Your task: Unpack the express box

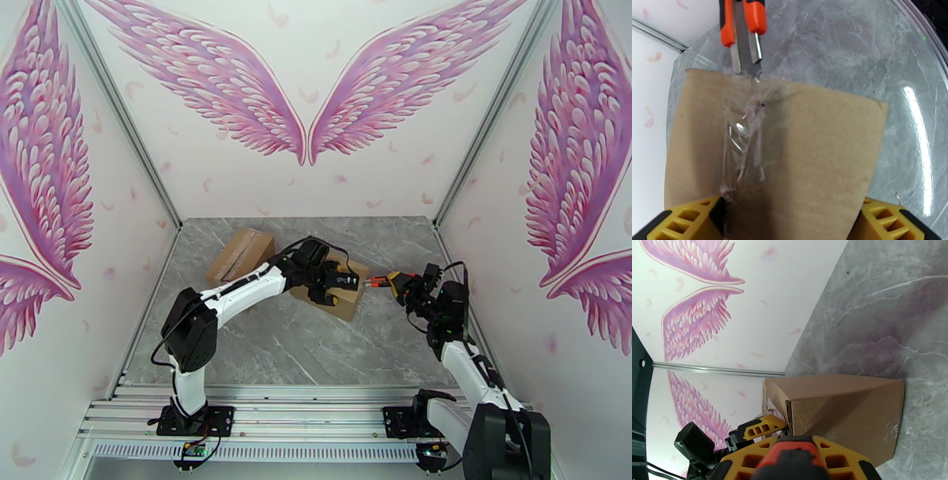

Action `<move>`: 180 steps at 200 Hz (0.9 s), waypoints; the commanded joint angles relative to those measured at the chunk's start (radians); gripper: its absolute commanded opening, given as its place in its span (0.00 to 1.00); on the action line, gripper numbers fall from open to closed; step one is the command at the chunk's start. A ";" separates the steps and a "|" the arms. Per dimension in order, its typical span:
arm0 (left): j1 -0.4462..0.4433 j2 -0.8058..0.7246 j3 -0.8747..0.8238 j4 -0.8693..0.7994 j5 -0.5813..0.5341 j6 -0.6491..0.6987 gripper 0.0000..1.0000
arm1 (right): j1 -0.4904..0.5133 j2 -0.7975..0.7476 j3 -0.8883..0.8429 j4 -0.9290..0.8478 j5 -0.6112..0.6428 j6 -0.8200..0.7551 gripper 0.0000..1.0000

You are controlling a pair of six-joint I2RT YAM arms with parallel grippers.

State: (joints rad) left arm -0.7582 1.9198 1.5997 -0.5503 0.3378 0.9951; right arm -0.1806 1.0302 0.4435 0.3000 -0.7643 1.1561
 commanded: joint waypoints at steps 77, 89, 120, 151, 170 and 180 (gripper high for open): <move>0.105 0.003 0.056 0.056 -0.033 0.059 0.79 | 0.033 -0.004 0.108 -0.534 -0.351 -0.325 0.00; 0.102 0.003 0.053 0.055 -0.033 0.060 0.79 | 0.032 -0.004 0.105 -0.505 -0.351 -0.301 0.00; 0.086 -0.007 0.030 0.066 -0.043 0.063 0.78 | 0.031 -0.029 0.088 -0.364 -0.320 -0.170 0.00; 0.068 -0.056 -0.034 0.110 -0.052 0.055 0.75 | 0.024 -0.086 0.093 -0.372 -0.178 -0.104 0.00; 0.058 -0.093 -0.076 0.131 -0.054 0.053 0.74 | 0.014 -0.119 0.097 -0.404 -0.074 -0.084 0.00; 0.054 -0.110 -0.096 0.135 -0.055 0.051 0.73 | 0.008 -0.142 0.097 -0.422 -0.022 -0.076 0.00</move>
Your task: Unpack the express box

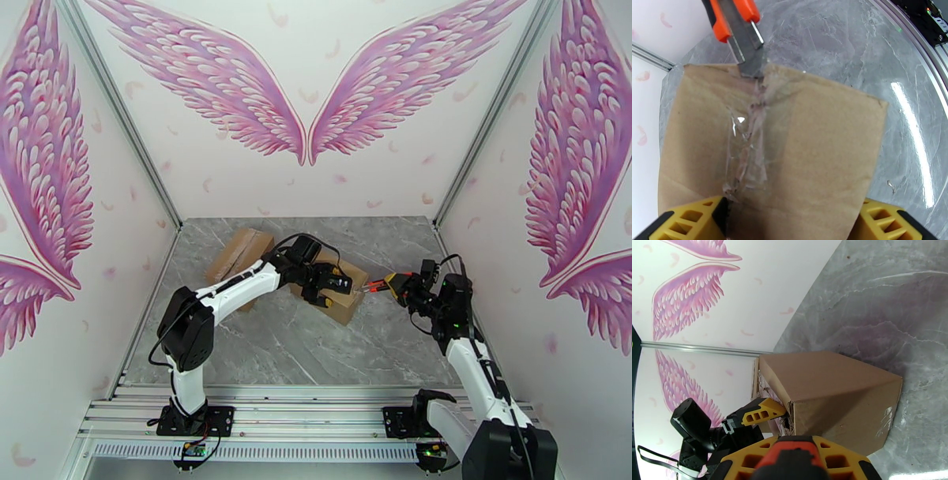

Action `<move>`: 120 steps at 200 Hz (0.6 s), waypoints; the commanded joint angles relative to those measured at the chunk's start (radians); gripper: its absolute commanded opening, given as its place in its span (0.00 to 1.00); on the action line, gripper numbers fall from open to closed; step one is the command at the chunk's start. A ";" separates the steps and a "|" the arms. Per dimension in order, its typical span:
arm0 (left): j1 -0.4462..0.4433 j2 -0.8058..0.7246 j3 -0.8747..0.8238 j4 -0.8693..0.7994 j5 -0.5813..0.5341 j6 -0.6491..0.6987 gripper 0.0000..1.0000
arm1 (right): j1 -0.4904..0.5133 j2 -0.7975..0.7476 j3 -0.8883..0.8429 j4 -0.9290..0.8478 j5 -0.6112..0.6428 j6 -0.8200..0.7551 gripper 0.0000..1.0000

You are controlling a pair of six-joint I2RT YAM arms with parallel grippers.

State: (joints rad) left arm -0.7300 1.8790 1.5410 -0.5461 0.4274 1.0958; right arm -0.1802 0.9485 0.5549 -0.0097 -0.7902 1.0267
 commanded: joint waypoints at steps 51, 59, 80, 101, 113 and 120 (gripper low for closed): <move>-0.001 -0.100 -0.082 0.171 -0.186 -0.097 0.69 | 0.000 -0.119 -0.004 -0.116 0.097 0.078 0.00; -0.008 -0.100 -0.082 0.173 -0.196 -0.104 0.69 | -0.001 -0.141 -0.009 -0.119 0.118 0.079 0.00; -0.021 -0.107 -0.092 0.185 -0.199 -0.120 0.68 | 0.001 -0.209 -0.038 -0.098 0.183 0.111 0.00; -0.031 -0.110 -0.092 0.177 -0.217 -0.133 0.68 | 0.000 -0.239 -0.052 -0.097 0.216 0.119 0.00; -0.034 -0.113 -0.090 0.169 -0.222 -0.149 0.68 | 0.001 -0.238 -0.041 -0.100 0.220 0.093 0.00; -0.035 -0.117 -0.090 0.167 -0.219 -0.162 0.68 | 0.001 -0.238 -0.031 -0.101 0.219 0.077 0.00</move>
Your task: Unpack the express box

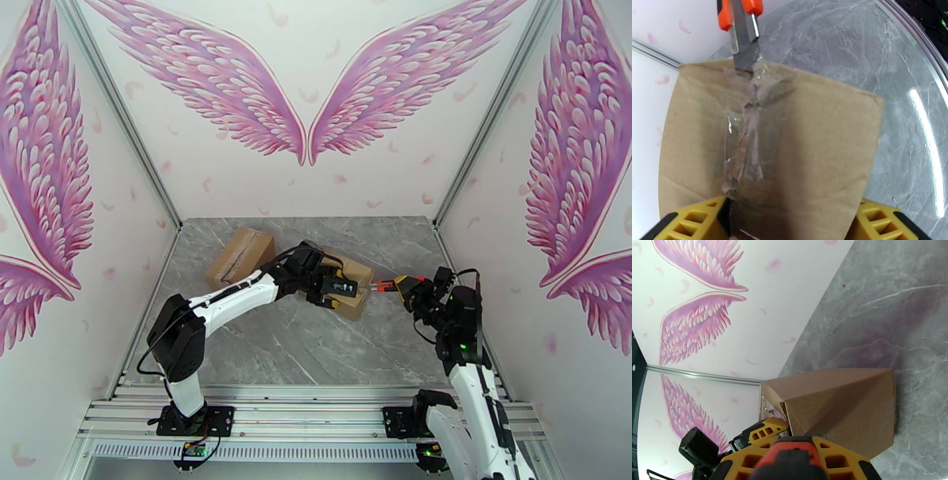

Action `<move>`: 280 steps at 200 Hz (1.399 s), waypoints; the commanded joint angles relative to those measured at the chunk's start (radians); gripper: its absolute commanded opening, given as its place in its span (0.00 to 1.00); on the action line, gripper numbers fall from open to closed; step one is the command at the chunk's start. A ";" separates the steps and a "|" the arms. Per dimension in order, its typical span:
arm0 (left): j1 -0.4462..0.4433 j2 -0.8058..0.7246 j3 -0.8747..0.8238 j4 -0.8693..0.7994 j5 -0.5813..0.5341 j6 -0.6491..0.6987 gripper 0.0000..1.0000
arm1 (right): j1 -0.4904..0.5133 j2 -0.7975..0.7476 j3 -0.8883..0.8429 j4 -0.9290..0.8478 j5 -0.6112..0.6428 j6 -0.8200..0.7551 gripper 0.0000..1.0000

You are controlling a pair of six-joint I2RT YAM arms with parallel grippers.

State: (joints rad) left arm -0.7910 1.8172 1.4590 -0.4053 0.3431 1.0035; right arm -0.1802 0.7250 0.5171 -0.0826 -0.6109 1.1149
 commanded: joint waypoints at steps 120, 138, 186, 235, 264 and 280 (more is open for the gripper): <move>-0.017 -0.093 -0.004 -0.017 -0.217 -0.262 0.72 | 0.005 -0.025 0.038 -0.061 0.121 -0.141 0.00; -0.021 -0.103 -0.019 -0.013 -0.228 -0.283 0.73 | 0.005 -0.037 -0.010 0.008 0.125 -0.089 0.00; -0.039 -0.118 -0.033 -0.016 -0.214 -0.293 0.76 | 0.007 0.016 -0.019 0.115 0.065 -0.073 0.00; -0.049 -0.114 -0.032 -0.020 -0.193 -0.297 0.80 | 0.008 0.076 0.022 0.152 -0.007 -0.086 0.00; -0.056 -0.115 -0.050 -0.009 -0.188 -0.290 0.81 | 0.009 0.102 0.041 0.188 -0.034 -0.075 0.00; -0.062 -0.117 -0.057 -0.003 -0.180 -0.275 0.81 | 0.010 0.113 0.048 0.212 -0.044 -0.072 0.00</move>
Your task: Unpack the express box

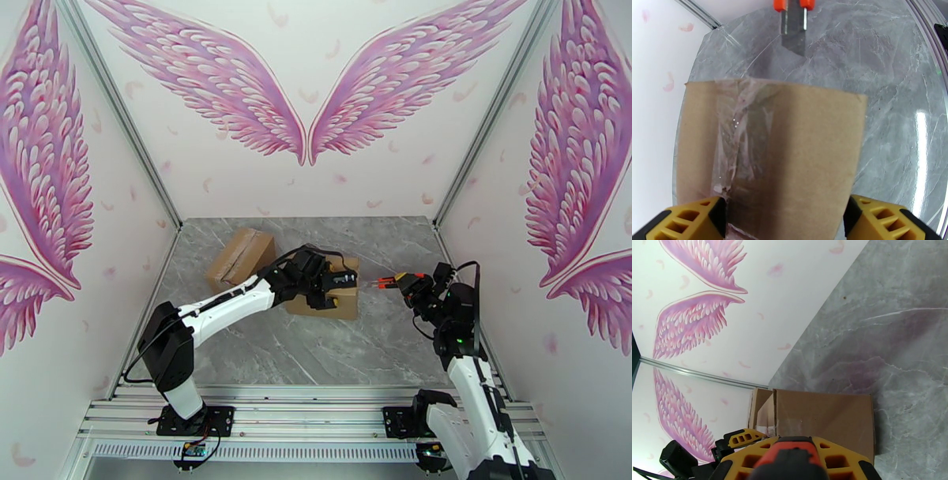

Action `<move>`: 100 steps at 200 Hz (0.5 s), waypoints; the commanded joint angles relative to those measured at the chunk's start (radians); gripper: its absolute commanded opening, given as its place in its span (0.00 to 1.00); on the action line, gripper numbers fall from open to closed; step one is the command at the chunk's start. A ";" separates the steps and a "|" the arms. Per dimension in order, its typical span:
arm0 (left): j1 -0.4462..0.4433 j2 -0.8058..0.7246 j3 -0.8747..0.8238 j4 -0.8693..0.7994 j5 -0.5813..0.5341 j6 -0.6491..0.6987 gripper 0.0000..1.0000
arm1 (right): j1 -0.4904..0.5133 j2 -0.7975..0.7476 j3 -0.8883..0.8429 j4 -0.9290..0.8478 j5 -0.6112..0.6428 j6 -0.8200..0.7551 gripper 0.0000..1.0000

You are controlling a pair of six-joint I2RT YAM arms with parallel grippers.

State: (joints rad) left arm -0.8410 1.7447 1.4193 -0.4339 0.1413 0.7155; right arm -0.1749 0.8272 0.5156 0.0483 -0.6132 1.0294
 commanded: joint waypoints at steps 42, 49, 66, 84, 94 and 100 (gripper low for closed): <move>-0.024 -0.053 -0.033 0.038 0.044 0.066 0.81 | 0.035 0.087 0.088 0.142 -0.102 0.001 0.00; -0.026 -0.054 -0.038 0.039 0.045 0.077 0.80 | 0.044 0.102 0.096 0.141 -0.109 -0.010 0.00; -0.030 -0.057 -0.052 0.054 0.036 0.088 0.80 | 0.054 0.127 0.109 0.118 -0.107 -0.037 0.00; -0.030 -0.059 -0.062 0.062 0.020 0.090 0.80 | 0.054 0.140 0.120 0.066 -0.101 -0.067 0.00; -0.032 -0.062 -0.069 0.068 0.017 0.096 0.79 | 0.054 0.141 0.122 0.043 -0.101 -0.080 0.00; -0.033 -0.064 -0.074 0.075 0.013 0.097 0.79 | 0.054 0.141 0.124 0.024 -0.098 -0.088 0.00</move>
State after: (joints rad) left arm -0.8669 1.7351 1.3716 -0.4057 0.1646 0.7860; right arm -0.1268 0.9642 0.5941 0.1177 -0.6968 0.9955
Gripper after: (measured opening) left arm 0.798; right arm 0.203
